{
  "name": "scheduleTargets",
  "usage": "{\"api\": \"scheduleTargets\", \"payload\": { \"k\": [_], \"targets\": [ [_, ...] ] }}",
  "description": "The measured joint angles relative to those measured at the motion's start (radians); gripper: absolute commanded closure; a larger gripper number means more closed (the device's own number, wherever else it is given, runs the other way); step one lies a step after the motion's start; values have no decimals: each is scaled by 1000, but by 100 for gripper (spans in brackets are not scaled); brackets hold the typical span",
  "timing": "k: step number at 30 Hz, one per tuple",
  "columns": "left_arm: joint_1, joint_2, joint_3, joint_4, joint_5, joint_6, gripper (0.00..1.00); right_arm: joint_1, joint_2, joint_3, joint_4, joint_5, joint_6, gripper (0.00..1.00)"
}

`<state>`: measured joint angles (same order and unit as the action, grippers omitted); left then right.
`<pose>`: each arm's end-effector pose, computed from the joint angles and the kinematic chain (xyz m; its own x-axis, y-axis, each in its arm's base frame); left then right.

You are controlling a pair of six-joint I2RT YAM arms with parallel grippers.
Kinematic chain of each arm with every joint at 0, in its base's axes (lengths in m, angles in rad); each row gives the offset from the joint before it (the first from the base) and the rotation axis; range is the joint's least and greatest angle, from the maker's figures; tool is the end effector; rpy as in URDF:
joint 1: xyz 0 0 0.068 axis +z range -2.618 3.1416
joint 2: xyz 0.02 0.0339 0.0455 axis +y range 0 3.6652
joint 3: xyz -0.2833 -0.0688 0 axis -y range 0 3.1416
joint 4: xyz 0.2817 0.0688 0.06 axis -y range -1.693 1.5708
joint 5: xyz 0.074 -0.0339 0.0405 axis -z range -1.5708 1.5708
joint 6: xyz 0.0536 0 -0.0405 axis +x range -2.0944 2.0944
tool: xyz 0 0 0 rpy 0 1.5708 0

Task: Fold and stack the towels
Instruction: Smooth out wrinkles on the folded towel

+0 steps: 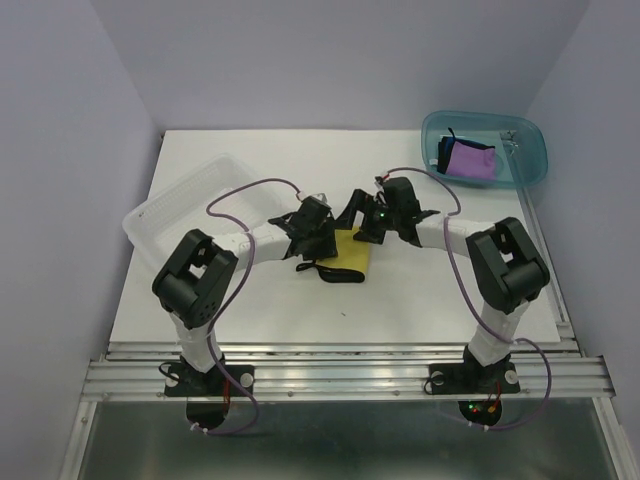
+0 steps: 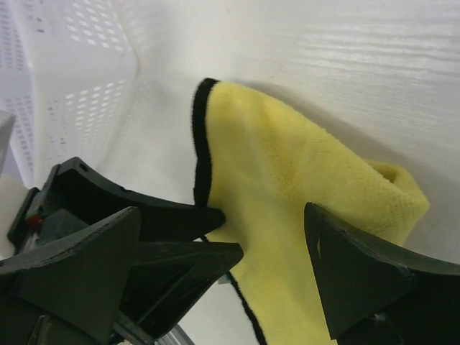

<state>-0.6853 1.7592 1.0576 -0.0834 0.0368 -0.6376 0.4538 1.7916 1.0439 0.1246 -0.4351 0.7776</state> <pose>0.3218 -0.2656 0.1656 -0.8282 -0.0913 -0.5529 0.1986 0.8748 -0.4420 0.3756 0.2084 0.1708 -0.8685 0.2842 -0.4061 -0.1345 0.6533 0.7450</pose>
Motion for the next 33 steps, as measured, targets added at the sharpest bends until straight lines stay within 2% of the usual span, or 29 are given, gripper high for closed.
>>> {"api": "scheduleTargets", "payload": {
  "k": [5, 14, 19, 24, 33],
  "targets": [
    [0, 23, -16, 34, 13, -1, 47, -23, 68, -39, 44, -29, 0, 0],
    [0, 10, -57, 93, 16, -11, 47, -41, 64, -47, 91, -122, -75, 0],
    [0, 3, -63, 95, 21, -15, 47, -41, -39, -113, 111, -164, -93, 0],
    [0, -2, -72, 105, 29, -23, 47, -39, -187, -235, 210, -221, -63, 0],
    [0, -13, -95, 128, 36, -36, 47, -20, -153, -379, 330, -245, 8, 0]
  ]
}}
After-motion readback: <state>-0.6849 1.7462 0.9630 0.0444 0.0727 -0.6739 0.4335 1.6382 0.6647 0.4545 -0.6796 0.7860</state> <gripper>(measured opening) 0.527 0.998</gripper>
